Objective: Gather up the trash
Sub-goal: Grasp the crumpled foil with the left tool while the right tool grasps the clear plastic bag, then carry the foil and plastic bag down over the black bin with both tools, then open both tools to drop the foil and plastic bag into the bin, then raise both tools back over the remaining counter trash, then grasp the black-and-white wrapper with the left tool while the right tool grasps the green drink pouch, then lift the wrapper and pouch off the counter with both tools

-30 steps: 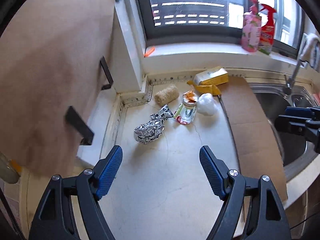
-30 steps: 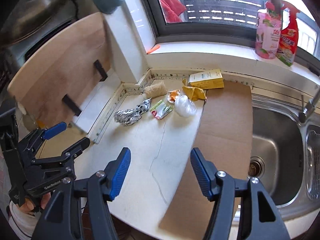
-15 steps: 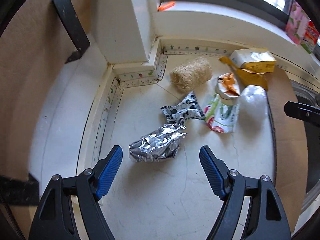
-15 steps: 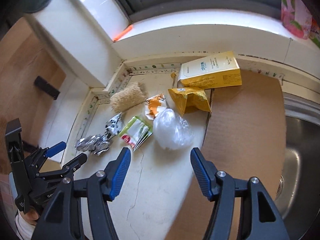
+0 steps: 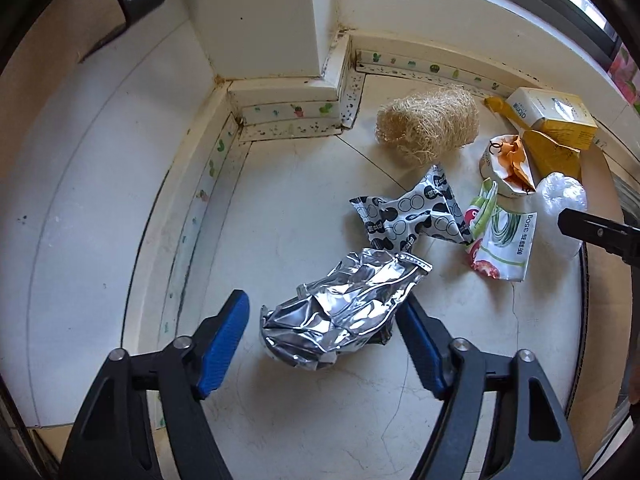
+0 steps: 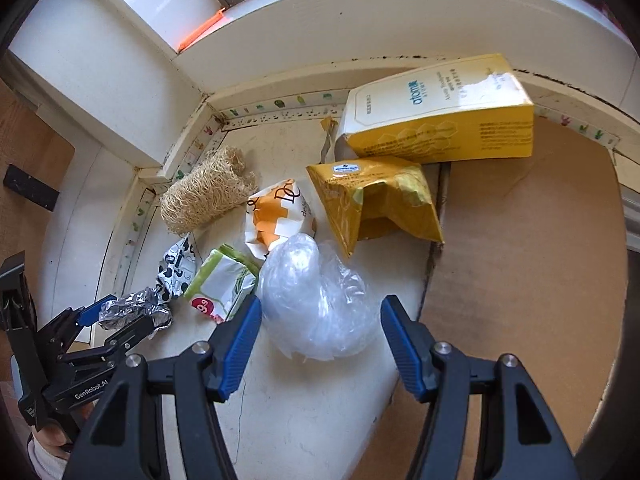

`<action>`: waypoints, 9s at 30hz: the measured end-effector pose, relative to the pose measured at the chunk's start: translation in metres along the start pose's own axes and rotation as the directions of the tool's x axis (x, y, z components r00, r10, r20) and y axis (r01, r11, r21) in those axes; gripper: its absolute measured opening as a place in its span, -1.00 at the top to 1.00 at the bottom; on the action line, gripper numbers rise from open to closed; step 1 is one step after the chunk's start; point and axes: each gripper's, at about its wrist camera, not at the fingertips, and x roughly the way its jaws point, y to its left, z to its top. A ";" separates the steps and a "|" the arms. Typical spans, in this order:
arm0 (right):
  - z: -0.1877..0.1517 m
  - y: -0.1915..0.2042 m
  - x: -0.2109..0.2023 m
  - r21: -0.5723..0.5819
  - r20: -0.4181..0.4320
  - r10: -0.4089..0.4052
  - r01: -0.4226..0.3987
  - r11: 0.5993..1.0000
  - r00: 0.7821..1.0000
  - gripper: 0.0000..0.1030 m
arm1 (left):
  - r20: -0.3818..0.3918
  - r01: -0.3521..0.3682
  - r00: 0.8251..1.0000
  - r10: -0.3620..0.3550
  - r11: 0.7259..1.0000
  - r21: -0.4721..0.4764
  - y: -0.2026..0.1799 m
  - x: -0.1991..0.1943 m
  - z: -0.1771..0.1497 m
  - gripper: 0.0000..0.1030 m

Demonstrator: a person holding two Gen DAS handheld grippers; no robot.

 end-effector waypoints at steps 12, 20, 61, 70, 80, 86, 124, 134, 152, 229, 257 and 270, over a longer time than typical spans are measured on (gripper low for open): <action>-0.014 0.015 -0.012 -0.064 0.036 -0.017 0.020 0.998 0.999 0.40 | 0.047 0.004 0.999 -0.006 1.000 0.031 -0.012 -0.015 -0.012 -0.24; -0.043 0.025 -0.041 -0.057 0.067 -0.007 0.011 0.998 0.998 0.43 | 0.094 0.026 0.995 -0.032 0.997 0.069 -0.027 -0.051 -0.029 -0.23; -0.444 0.136 -0.168 0.075 0.119 -0.041 0.032 0.997 0.992 0.43 | 0.147 0.235 0.946 -0.290 0.922 0.308 -0.026 -0.216 -0.389 -0.22; -0.489 0.116 -0.108 0.151 -0.032 -0.033 0.038 0.988 0.999 0.43 | -0.008 0.288 0.955 -0.297 0.920 0.265 -0.031 -0.144 -0.430 -0.22; -0.520 0.074 -0.009 0.234 -0.149 0.003 0.033 0.972 0.989 0.41 | -0.138 0.256 0.963 -0.231 0.943 0.213 -0.036 -0.027 -0.473 -0.22; -0.533 0.041 0.058 0.242 -0.217 0.005 0.049 0.969 0.976 0.37 | -0.206 0.238 0.957 -0.206 0.961 0.144 -0.041 0.053 -0.485 -0.23; -0.528 0.033 0.073 0.185 -0.249 -0.065 0.113 0.976 0.966 -0.04 | -0.166 0.210 0.969 -0.184 0.966 0.152 -0.036 0.041 -0.478 -0.78; -0.521 0.074 -0.029 0.142 -0.206 -0.102 0.133 0.981 0.973 -0.04 | -0.074 0.315 0.949 -0.306 0.927 0.205 -0.037 -0.092 -0.470 -0.78; -0.470 0.149 -0.209 0.091 0.169 -0.209 0.196 0.976 0.963 -0.04 | 0.264 0.244 0.901 -0.343 0.906 0.345 -0.003 -0.295 -0.409 -0.78; -0.026 -0.004 -0.001 0.159 -0.011 0.113 -0.110 0.981 0.994 0.93 | 0.063 -0.056 0.997 0.037 0.938 0.342 -0.067 0.011 0.039 -0.43; -0.153 0.034 -0.124 0.100 0.175 0.059 -0.078 0.992 0.983 0.93 | 0.110 0.201 0.962 -0.249 0.923 0.329 -0.076 -0.113 -0.089 0.53; -0.296 0.091 -0.198 0.033 0.254 0.004 -0.013 0.999 0.967 0.93 | 0.138 0.255 0.937 -0.320 0.899 0.356 -0.063 -0.202 -0.249 0.53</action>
